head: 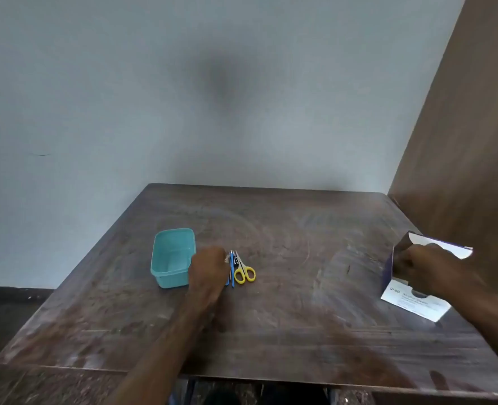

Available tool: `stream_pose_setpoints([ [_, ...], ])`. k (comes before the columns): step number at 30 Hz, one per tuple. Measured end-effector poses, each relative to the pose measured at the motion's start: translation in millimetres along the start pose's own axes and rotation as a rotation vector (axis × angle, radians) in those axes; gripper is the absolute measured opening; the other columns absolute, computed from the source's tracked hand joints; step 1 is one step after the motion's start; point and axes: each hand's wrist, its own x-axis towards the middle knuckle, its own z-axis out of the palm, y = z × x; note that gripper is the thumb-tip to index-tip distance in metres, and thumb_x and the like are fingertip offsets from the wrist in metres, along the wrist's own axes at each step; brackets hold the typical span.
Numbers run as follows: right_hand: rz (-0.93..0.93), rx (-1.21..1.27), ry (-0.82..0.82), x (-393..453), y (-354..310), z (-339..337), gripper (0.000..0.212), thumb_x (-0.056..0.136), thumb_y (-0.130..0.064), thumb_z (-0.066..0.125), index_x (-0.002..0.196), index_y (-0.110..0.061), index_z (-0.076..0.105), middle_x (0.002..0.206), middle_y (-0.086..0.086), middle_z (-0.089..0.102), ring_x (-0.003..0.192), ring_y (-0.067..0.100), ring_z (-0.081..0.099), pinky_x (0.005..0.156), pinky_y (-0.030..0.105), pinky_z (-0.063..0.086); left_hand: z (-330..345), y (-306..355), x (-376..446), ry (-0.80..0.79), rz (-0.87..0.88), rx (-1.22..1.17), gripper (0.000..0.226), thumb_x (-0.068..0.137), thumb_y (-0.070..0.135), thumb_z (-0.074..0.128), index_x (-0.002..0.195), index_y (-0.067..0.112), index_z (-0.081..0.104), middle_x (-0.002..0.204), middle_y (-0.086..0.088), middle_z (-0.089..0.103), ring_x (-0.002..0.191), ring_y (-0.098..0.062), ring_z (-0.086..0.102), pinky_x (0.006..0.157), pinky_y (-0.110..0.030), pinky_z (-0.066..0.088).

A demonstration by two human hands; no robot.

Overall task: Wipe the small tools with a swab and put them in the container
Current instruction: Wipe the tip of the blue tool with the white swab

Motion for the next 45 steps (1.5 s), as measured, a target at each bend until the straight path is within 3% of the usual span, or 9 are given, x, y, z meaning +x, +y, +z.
stream_pose_setpoints([
  [4,0.029,-0.036,-0.11,-4.7,-13.3,-3.9,0.024,0.078,-0.003,0.067,0.098,-0.016,0.071,0.095,0.002,0.07,0.077,0.015,0.064,0.062,0.025,0.05,-0.3,-6.2,-2.7,-0.093,-0.041,-0.012,0.016,0.086,0.01,0.055,0.083,0.006,0.07,0.09,-0.013,0.073,0.087,-0.03,0.068,0.071,-0.035,0.05],
  [8,0.065,-0.011,-0.168,3.0,-12.1,3.1,0.026,0.082,-0.003,0.062,0.105,-0.011,0.069,0.105,0.008,0.069,0.088,0.02,0.067,0.07,0.03,0.055,0.5,-6.5,-0.4,-0.191,-0.08,-0.063,0.014,0.087,0.018,0.065,0.091,0.007,0.072,0.092,-0.01,0.072,0.088,-0.023,0.068,0.067,-0.029,0.044],
  [14,0.102,0.001,-0.28,13.4,-19.5,1.5,0.023,0.096,-0.017,0.057,0.111,-0.005,0.069,0.088,0.007,0.06,0.082,0.02,0.059,0.073,0.025,0.05,2.6,-8.9,2.7,-0.195,-0.098,-0.066,0.014,0.088,0.018,0.065,0.091,0.008,0.074,0.094,-0.011,0.074,0.089,-0.025,0.069,0.07,-0.031,0.047],
  [18,0.098,0.022,-0.262,12.2,-23.7,-1.4,0.025,0.1,-0.017,0.052,0.116,-0.003,0.065,0.092,0.007,0.052,0.106,0.029,0.065,0.078,0.025,0.044,3.9,-7.7,2.1,-0.188,-0.095,-0.063,0.015,0.089,0.012,0.061,0.093,0.006,0.074,0.094,-0.012,0.074,0.088,-0.025,0.069,0.074,-0.034,0.052],
  [20,0.11,0.028,-0.286,13.1,-21.6,0.5,0.023,0.099,-0.015,0.053,0.113,-0.002,0.066,0.092,0.008,0.054,0.107,0.03,0.066,0.079,0.026,0.047,3.8,-6.3,1.5,-0.188,-0.086,-0.053,0.016,0.09,0.011,0.059,0.095,0.006,0.074,0.096,-0.013,0.073,0.09,-0.025,0.068,0.077,-0.034,0.053],
  [25,0.148,0.143,-0.276,22.8,-0.3,21.7,0.017,0.086,0.01,0.056,0.091,0.003,0.07,0.092,0.02,0.066,0.068,0.029,0.068,0.042,0.029,0.05,1.4,-0.3,2.3,-0.184,-0.052,-0.029,0.02,0.093,0.015,0.056,0.1,0.007,0.073,0.103,-0.011,0.072,0.097,-0.026,0.066,0.075,-0.031,0.046],
  [31,0.101,0.094,-0.205,39.9,22.5,49.2,0.011,0.085,-0.02,0.067,0.075,-0.023,0.064,0.072,0.001,0.065,0.071,0.021,0.066,0.064,0.027,0.05,0.2,5.0,3.6,-0.192,-0.059,-0.007,0.033,0.093,0.036,0.064,0.106,0.007,0.069,0.11,-0.012,0.07,0.102,-0.026,0.065,0.077,-0.032,0.046],
  [40,0.072,0.151,-0.182,10.3,4.9,14.6,0.02,0.089,-0.013,0.062,0.075,-0.028,0.059,0.071,-0.006,0.064,0.065,0.013,0.063,0.062,0.027,0.051,-6.8,8.8,2.6,-0.204,-0.056,0.009,0.021,0.095,0.023,0.06,0.098,0.006,0.073,0.101,-0.012,0.074,0.093,-0.023,0.068,0.069,-0.028,0.044],
  [45,0.058,0.139,-0.13,2.4,1.3,5.2,0.02,0.09,-0.006,0.056,0.094,-0.02,0.07,0.088,0.001,0.067,0.086,0.024,0.067,0.078,0.038,0.056,-10.7,10.5,1.1,-0.215,-0.053,0.02,0.022,0.095,0.021,0.06,0.104,0.005,0.072,0.102,-0.012,0.073,0.094,-0.024,0.068,0.071,-0.029,0.045],
])
